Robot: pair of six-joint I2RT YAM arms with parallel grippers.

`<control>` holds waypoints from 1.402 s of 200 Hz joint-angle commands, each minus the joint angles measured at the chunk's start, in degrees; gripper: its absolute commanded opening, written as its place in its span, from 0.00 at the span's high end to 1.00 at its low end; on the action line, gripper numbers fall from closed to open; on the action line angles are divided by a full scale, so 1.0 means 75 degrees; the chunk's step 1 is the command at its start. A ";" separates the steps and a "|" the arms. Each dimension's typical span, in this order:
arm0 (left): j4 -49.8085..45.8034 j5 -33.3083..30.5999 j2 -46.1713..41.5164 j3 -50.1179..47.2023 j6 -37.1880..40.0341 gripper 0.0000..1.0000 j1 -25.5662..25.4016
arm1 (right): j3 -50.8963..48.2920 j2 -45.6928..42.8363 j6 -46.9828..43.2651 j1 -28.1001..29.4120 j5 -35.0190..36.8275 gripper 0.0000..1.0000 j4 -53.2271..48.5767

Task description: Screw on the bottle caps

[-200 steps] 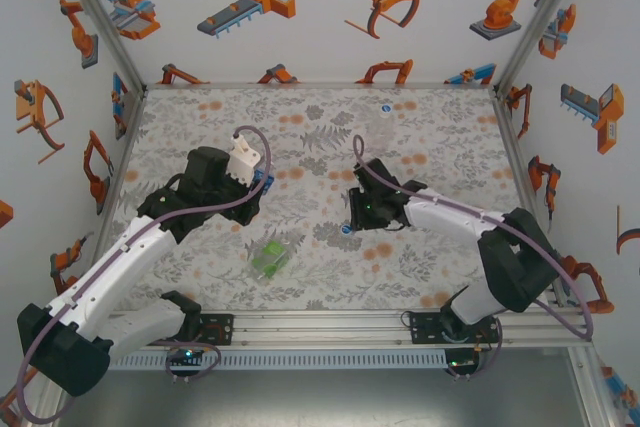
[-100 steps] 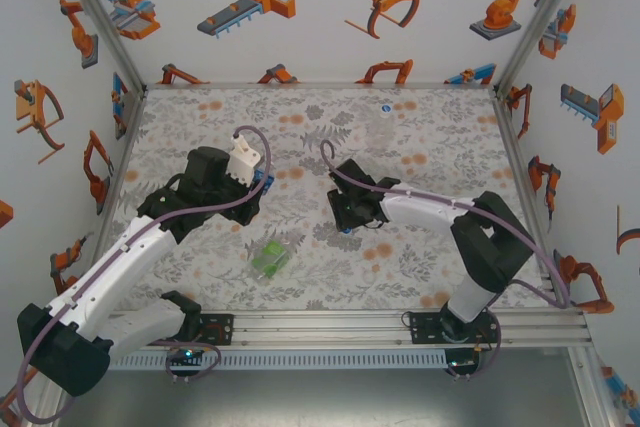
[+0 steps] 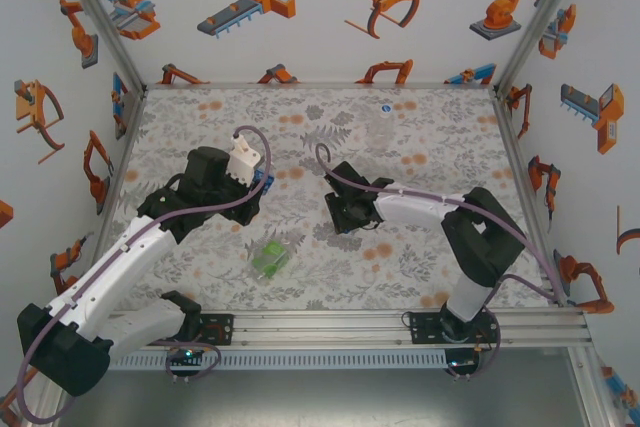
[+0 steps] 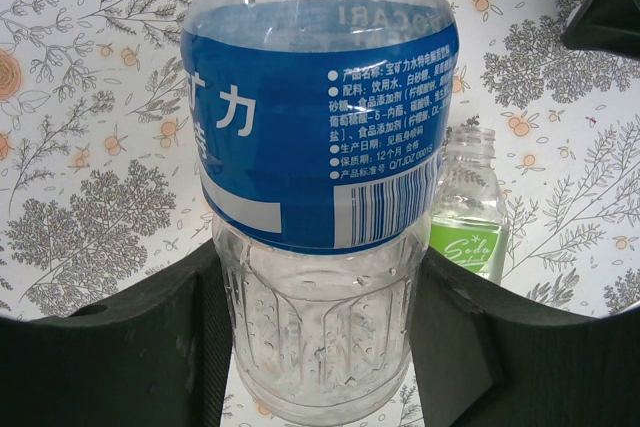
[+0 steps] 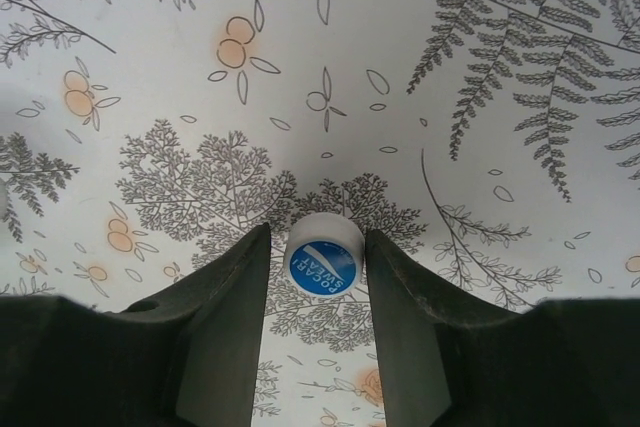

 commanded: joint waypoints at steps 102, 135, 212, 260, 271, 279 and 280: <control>0.0033 0.0045 -0.0002 0.0126 -0.0066 0.99 -0.0013 | 0.0423 0.0150 0.0202 0.0136 0.0305 0.60 -0.0746; 0.0031 0.0054 -0.0001 0.0123 -0.0071 0.99 -0.0016 | 0.0464 0.0152 0.0191 0.0156 0.0305 0.62 -0.0788; -0.0065 0.0826 0.0415 0.0240 0.0046 1.00 -0.0051 | 0.0204 -0.0579 0.0048 0.0170 0.0443 0.72 -0.0634; -0.0226 0.2892 0.1075 0.0999 0.1309 0.94 -0.0118 | -0.0042 -0.1686 -0.0764 0.0156 0.0476 0.74 -0.0755; -0.0204 0.3247 0.1251 0.1188 0.1741 0.95 -0.0184 | -0.0043 -0.1962 -0.0976 0.0159 0.0531 0.74 -0.0853; -0.0207 0.3466 0.1386 0.1318 0.2112 0.95 -0.0238 | -0.0026 -0.2172 -0.1098 0.0159 0.0572 0.74 -0.0937; -0.0202 0.3483 0.1406 0.1333 0.2156 0.95 -0.0244 | -0.0028 -0.2201 -0.1123 0.0160 0.0573 0.74 -0.0953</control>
